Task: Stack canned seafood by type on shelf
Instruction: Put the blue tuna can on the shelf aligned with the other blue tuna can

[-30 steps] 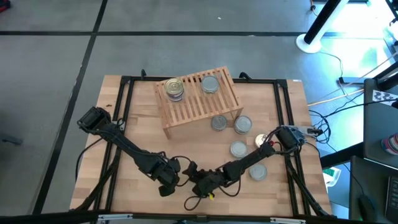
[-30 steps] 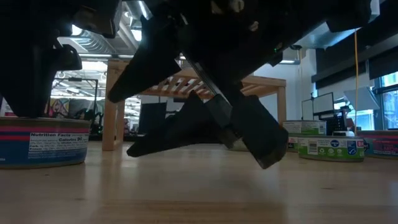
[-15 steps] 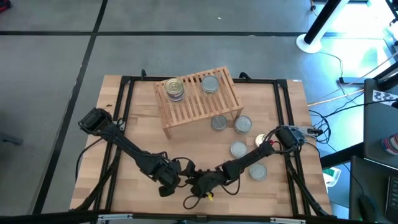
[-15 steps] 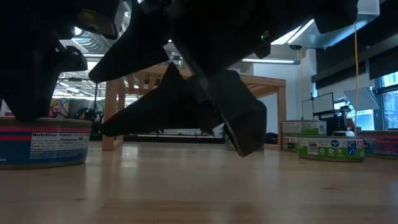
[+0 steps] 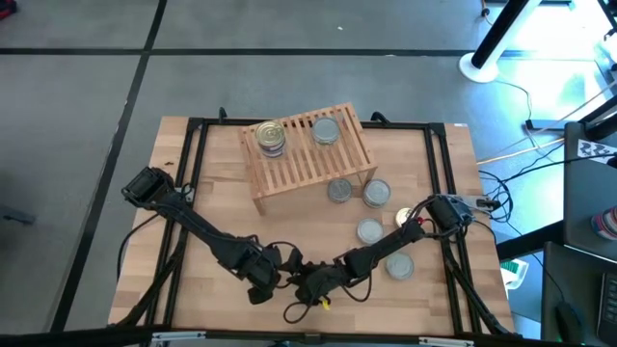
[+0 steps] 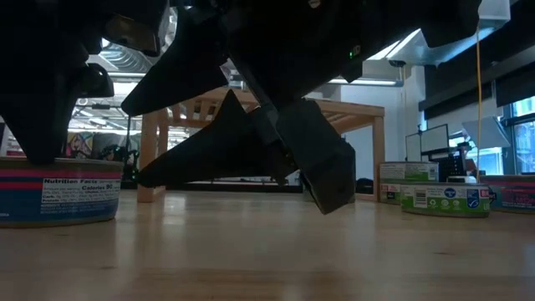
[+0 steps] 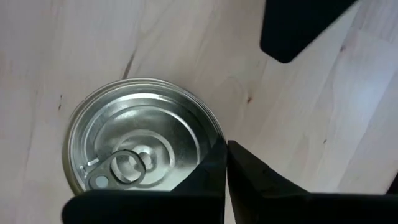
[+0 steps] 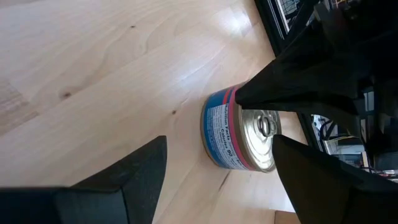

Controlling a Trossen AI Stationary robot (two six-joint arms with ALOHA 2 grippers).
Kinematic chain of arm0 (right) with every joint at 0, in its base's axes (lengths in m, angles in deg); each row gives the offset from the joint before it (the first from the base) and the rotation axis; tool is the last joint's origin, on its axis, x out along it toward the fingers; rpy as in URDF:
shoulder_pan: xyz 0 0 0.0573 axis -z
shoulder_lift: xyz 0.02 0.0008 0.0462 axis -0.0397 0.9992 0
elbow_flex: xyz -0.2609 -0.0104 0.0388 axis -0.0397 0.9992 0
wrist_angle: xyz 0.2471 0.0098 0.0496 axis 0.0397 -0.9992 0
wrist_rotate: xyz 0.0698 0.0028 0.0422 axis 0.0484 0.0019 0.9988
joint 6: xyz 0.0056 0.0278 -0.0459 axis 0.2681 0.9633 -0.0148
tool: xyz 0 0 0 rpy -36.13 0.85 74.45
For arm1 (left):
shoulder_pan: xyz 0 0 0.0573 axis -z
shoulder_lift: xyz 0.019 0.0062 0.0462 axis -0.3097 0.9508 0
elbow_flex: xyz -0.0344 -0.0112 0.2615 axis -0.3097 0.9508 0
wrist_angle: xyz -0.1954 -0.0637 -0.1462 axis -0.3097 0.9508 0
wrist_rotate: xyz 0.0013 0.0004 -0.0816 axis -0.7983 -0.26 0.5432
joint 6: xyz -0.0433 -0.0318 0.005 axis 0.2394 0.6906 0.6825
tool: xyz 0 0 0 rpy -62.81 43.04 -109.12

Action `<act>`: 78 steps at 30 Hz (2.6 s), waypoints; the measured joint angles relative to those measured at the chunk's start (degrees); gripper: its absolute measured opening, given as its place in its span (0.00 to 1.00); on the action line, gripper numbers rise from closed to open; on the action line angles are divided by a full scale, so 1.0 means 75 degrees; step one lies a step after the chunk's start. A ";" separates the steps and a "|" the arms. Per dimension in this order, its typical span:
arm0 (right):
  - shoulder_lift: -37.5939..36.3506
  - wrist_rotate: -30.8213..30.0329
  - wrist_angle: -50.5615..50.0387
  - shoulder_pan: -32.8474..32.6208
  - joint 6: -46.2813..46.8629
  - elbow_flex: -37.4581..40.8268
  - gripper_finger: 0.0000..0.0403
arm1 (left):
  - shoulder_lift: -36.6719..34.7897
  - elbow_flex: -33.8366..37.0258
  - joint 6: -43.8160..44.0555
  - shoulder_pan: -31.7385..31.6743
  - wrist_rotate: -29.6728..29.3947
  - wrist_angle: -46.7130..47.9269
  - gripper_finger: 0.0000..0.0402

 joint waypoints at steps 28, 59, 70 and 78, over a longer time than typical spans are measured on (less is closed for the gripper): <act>0.0004 0.0037 -0.0038 0.0048 0.0522 0.0000 0.72 | 0.0067 -0.0370 -0.0022 -0.0330 0.0380 0.0067 0.00; 0.0012 0.3252 -0.0618 0.1411 0.8823 0.0003 0.72 | 0.0088 -0.0367 0.0042 0.0061 0.0304 0.0015 0.00; 0.0012 0.3520 -0.0779 0.1569 0.9035 0.0003 0.72 | 0.0294 -0.0356 -0.0005 0.0173 0.0283 0.0066 0.00; 0.0012 0.3652 -0.0933 0.1707 0.7604 0.0003 0.72 | 0.0294 -0.0356 -0.0094 0.0254 0.0278 0.0096 0.00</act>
